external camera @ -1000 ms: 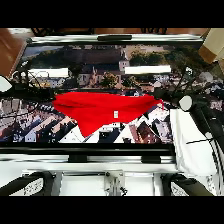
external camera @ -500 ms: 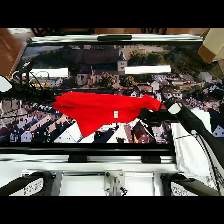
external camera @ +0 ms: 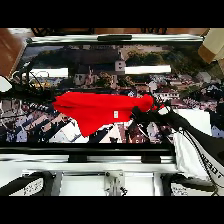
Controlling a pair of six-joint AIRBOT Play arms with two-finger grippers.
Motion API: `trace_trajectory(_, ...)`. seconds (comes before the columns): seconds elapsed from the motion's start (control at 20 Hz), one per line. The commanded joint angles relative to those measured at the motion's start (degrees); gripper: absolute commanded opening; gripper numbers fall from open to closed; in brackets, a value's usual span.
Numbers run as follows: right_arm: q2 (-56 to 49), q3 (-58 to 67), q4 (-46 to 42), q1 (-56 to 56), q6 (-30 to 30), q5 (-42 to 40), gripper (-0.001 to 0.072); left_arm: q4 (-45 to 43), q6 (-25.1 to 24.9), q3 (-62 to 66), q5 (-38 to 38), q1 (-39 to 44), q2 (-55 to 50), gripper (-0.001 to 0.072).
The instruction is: Fold the shirts.
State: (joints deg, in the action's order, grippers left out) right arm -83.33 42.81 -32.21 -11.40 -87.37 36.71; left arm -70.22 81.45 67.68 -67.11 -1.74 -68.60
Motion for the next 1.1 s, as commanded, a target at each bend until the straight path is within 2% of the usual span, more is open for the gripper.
trace_trajectory(0.0,0.1,1.2,3.2,-0.5,3.1,-0.8,0.0071,-0.2,0.0,0.1,0.0,-0.1,0.1,0.0031)
trace_trajectory(0.1,3.3,4.0,0.9,1.3,9.9,4.0,0.007,-1.3,0.0,1.9,-0.1,-0.2,0.7,0.0031)
trace_trajectory(0.3,17.7,15.4,-14.3,7.3,12.0,14.1,0.007,-3.3,0.0,15.3,-1.4,-0.2,4.2,0.0031)
trace_trajectory(0.4,27.1,23.1,-19.8,9.6,13.7,14.7,0.007,-3.3,0.1,26.2,-2.4,-0.2,6.6,0.0031)
trace_trajectory(0.5,36.3,30.3,-24.8,10.8,13.9,11.6,0.007,-3.3,0.2,37.6,-2.4,-0.2,9.3,0.0031)
trace_trajectory(0.6,44.1,35.2,-28.1,11.1,13.3,7.5,0.007,-3.3,0.2,47.7,-2.4,-0.2,12.4,0.0031)
trace_trajectory(0.7,49.7,38.1,-31.5,11.1,10.6,6.8,0.007,-3.8,0.7,52.7,-1.4,-0.2,15.9,0.0031)
trace_trajectory(0.9,56.0,38.6,-37.4,11.1,3.3,8.1,0.007,-10.6,6.3,50.5,0.1,-0.2,24.3,0.0031)
trace_trajectory(1.05,56.0,38.6,-39.6,11.1,1.2,13.8,0.007,-12.6,6.9,49.5,-1.4,-0.1,26.3,0.0031)
